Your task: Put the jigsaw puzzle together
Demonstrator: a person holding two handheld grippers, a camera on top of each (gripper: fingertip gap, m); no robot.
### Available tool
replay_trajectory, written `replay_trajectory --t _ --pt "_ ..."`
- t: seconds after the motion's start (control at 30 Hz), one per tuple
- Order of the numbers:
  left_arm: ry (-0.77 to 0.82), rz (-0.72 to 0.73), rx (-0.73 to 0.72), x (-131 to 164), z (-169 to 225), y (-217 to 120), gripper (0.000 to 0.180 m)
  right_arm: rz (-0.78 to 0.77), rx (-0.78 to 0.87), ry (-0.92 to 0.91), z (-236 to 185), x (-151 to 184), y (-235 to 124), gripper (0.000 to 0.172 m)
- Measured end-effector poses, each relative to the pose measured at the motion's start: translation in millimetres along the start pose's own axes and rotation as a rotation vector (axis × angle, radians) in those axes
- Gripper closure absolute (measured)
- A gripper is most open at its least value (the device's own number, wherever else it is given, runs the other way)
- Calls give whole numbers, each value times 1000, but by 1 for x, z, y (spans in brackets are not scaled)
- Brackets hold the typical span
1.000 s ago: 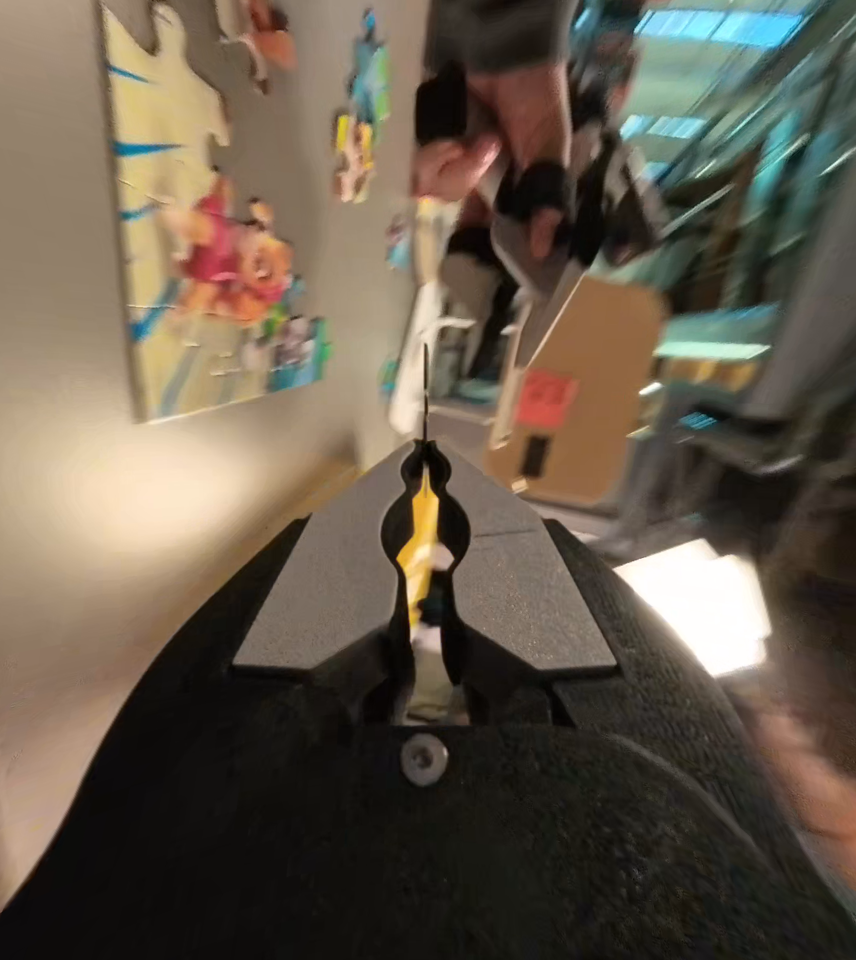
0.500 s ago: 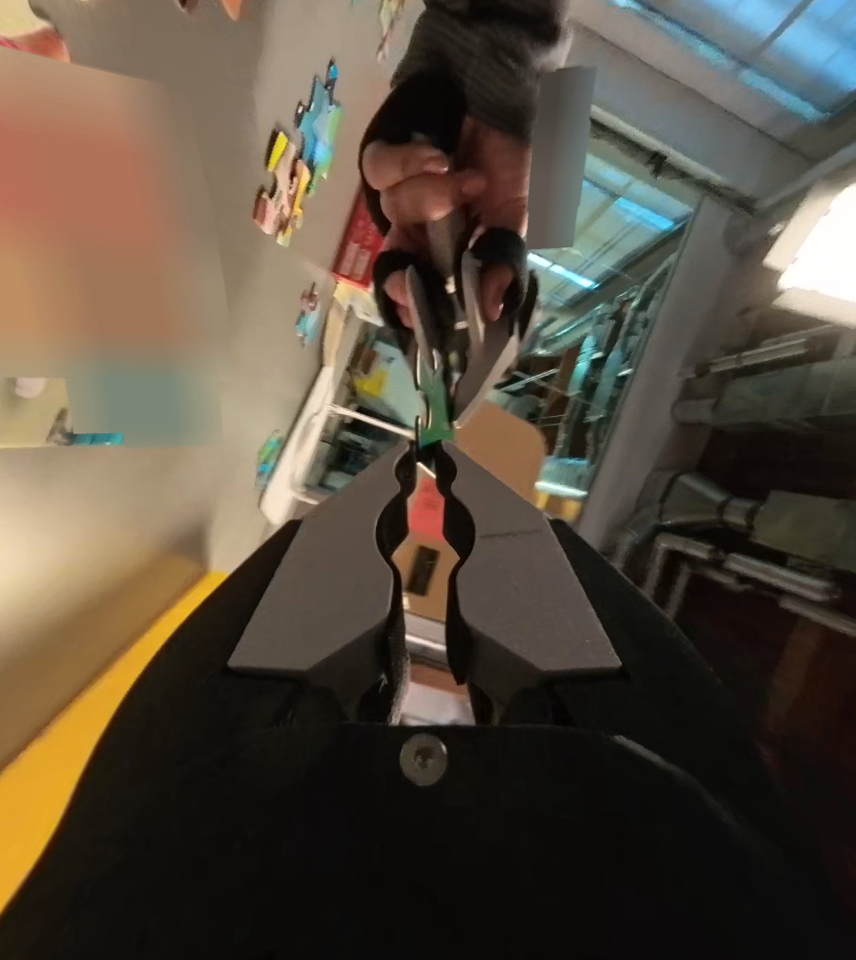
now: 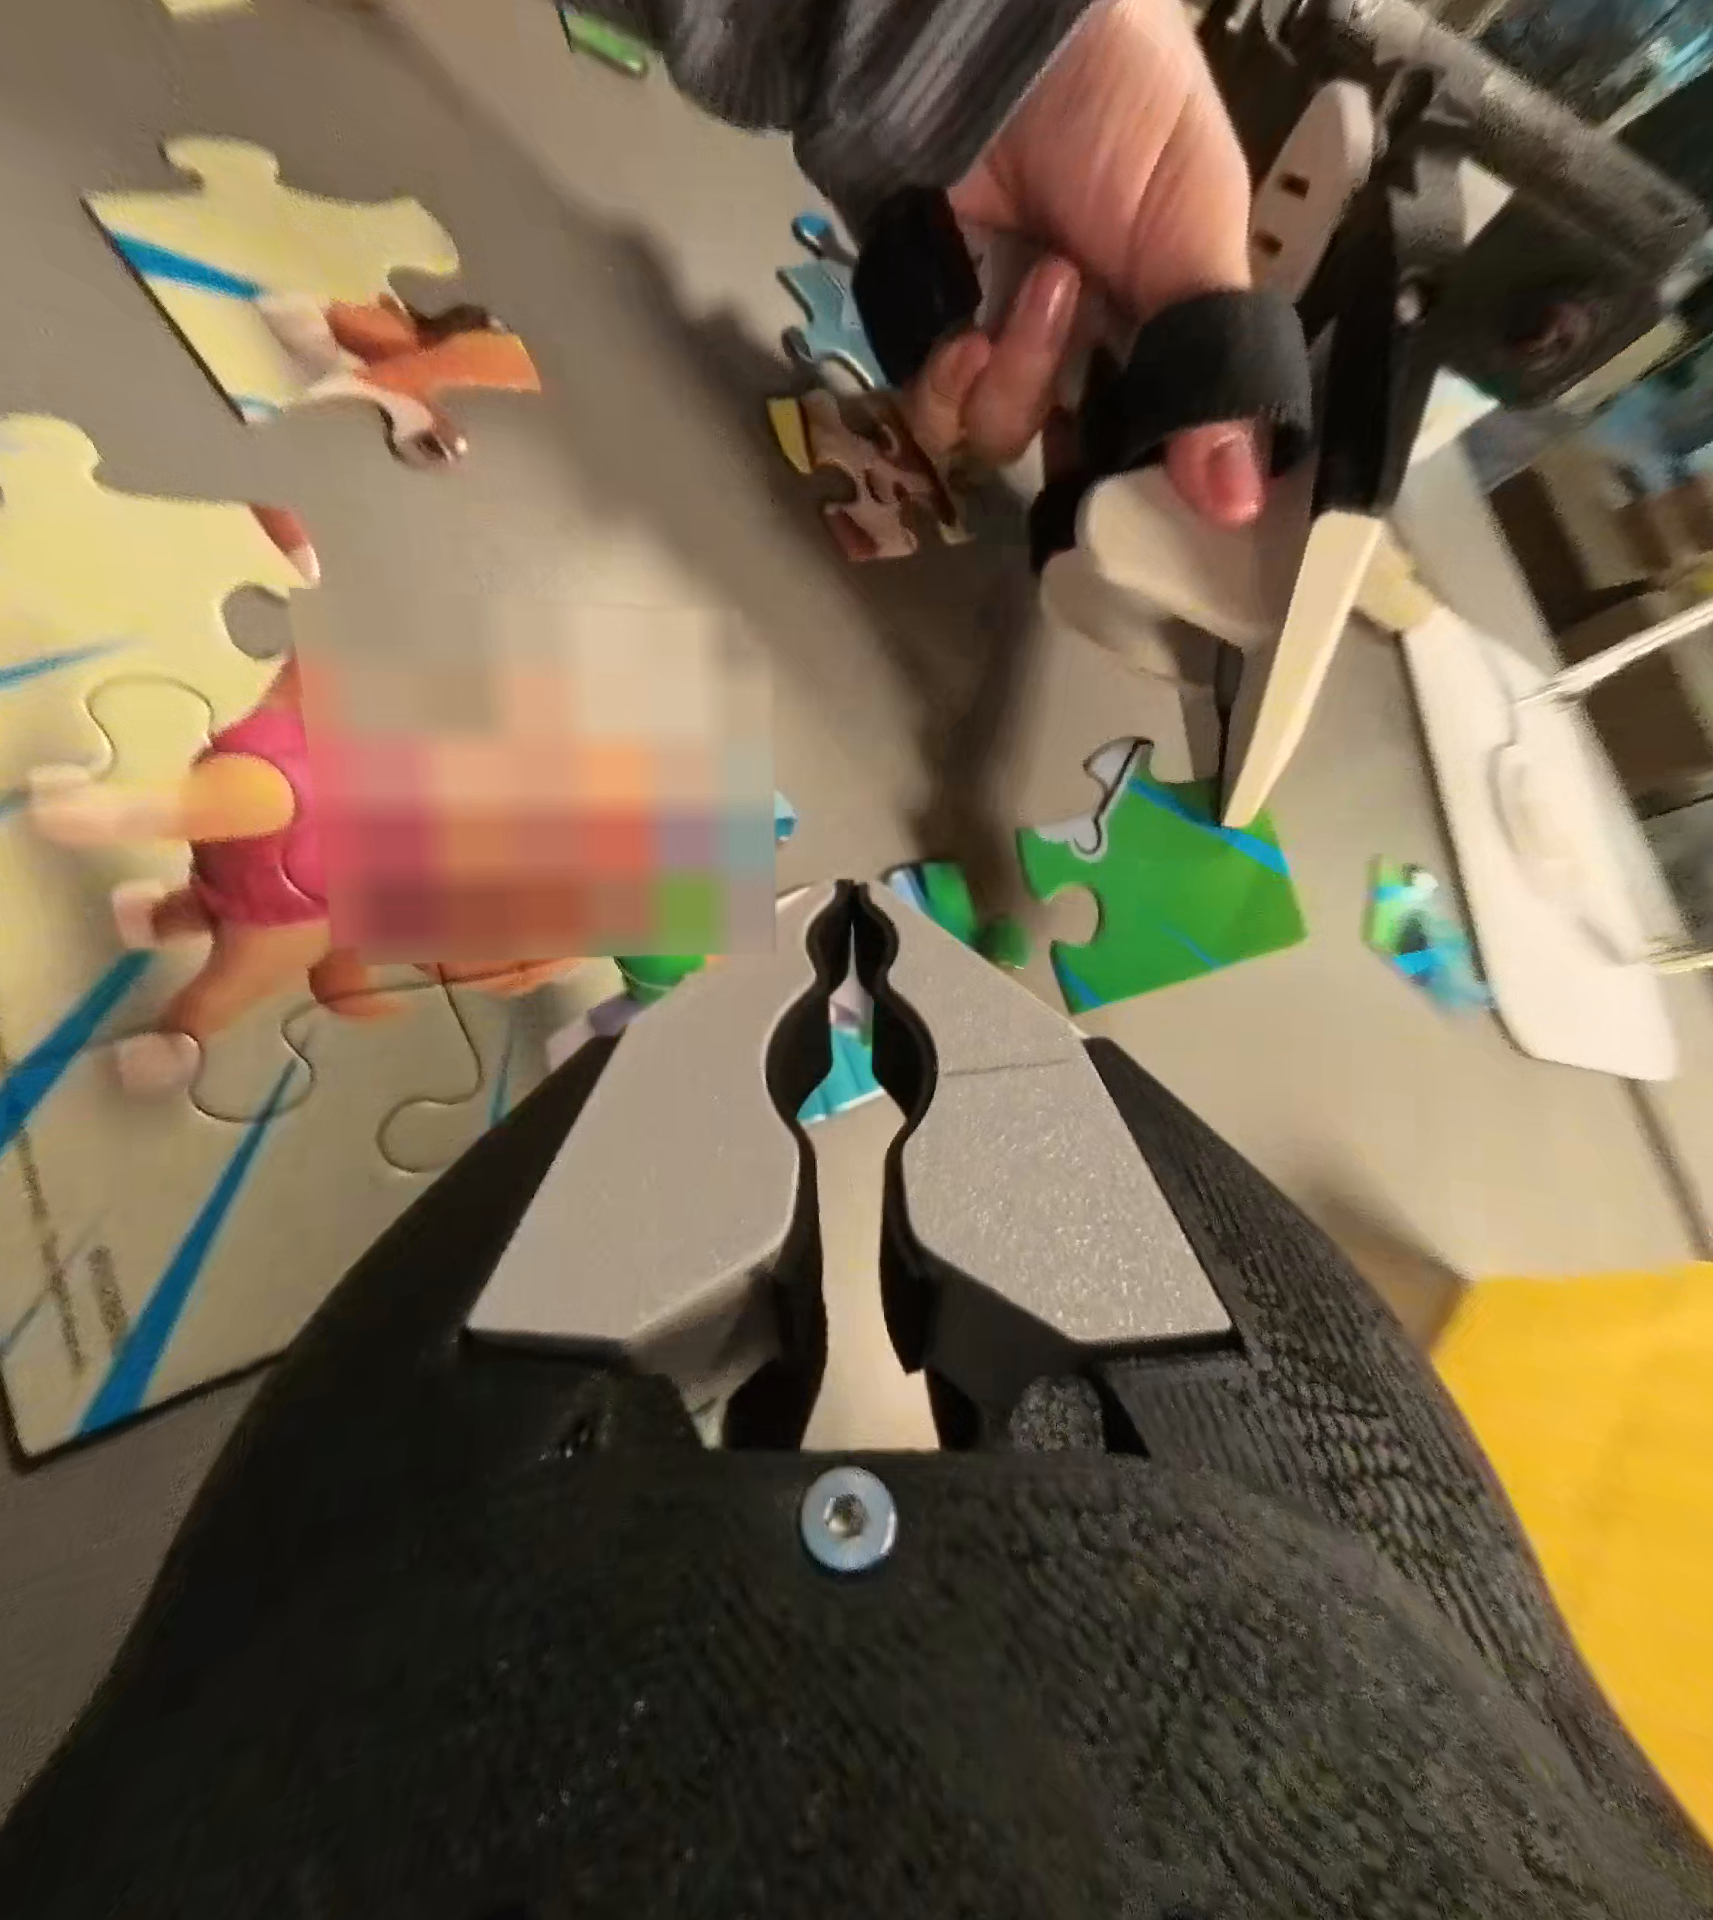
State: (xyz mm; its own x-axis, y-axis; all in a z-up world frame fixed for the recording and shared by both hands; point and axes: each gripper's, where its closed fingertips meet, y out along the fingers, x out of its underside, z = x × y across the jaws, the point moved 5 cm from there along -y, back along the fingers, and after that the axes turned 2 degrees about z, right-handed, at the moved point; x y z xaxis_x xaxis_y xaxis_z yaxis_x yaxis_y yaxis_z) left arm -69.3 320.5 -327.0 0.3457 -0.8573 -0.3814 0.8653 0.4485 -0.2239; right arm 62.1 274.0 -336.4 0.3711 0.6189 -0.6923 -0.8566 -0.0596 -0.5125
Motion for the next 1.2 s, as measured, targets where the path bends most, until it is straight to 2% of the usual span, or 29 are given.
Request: replay_trajectory --t 0.07,0.23,0.6,0.67,0.73,0.83,1.07,1.2 --pt "4 -18 -58 2 -8 5 180 10 -51 73 -3 2 5 172" --pt "1 -28 -85 4 -14 7 180 3 -98 124 -5 8 10 172" --pt "61 -99 -185 8 -20 4 176 4 -96 134 -4 8 10 172" --pt "80 -110 -201 7 -22 3 175 2 1 172 8 9 10 172" --pt "87 -112 -211 7 -22 4 174 0 116 305 30 9 8 172" --pt "104 -132 -233 9 -23 6 173 -61 140 503 50 19 13 172" --pt "164 -117 -262 11 -21 6 171 -144 132 470 43 30 26 172" --pt "303 -163 -280 15 -15 0 158 -150 120 484 41 30 26 172"
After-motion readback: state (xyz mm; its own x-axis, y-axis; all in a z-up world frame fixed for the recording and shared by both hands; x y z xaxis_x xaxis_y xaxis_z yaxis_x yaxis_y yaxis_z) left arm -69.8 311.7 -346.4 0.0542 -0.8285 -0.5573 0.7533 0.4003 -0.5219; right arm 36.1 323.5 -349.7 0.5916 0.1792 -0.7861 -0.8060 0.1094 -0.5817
